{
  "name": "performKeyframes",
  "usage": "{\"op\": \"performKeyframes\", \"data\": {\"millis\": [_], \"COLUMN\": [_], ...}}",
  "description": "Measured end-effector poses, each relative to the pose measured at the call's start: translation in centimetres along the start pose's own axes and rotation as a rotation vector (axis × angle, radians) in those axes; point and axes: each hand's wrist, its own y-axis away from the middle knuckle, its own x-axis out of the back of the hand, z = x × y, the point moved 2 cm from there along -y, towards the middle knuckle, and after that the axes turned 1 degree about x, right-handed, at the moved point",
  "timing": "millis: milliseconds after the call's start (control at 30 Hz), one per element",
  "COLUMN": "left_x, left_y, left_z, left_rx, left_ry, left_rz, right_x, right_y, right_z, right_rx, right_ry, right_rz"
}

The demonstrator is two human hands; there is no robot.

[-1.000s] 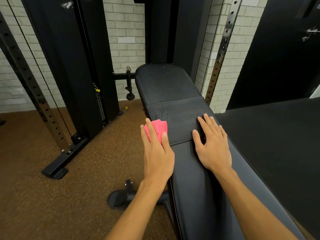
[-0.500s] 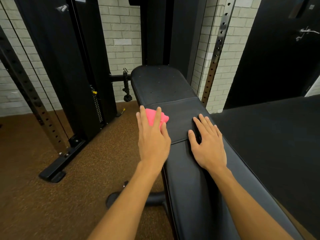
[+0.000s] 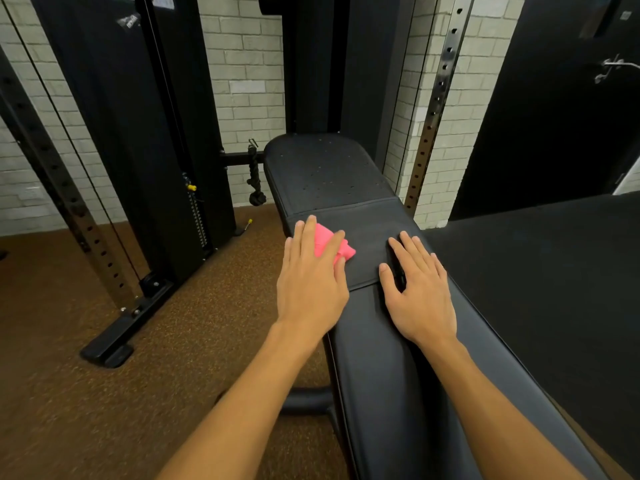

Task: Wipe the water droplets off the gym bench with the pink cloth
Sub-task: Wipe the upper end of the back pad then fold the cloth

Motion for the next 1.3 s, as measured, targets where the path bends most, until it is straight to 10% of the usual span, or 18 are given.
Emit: {"op": "performKeyframes", "data": {"millis": [300, 800, 1300], "left_x": [0.3, 0.7, 0.9], "left_y": [-7.1, 0.1, 1.9], "left_z": [-1.8, -1.7, 0.3], "left_rx": [0.079, 0.426, 0.606], "left_ry": [0.004, 0.669, 0.447], "left_rz": [-0.022, -0.005, 0.031], "right_x": [0.1, 0.6, -0.1], "right_y": [0.0, 0.1, 0.1], "right_z": [0.0, -0.5, 0.1], "right_rx": [0.006, -0.040, 0.014], "right_ry": [-0.011, -0.026, 0.046], "right_rz": [0.008, 0.002, -0.031]}}
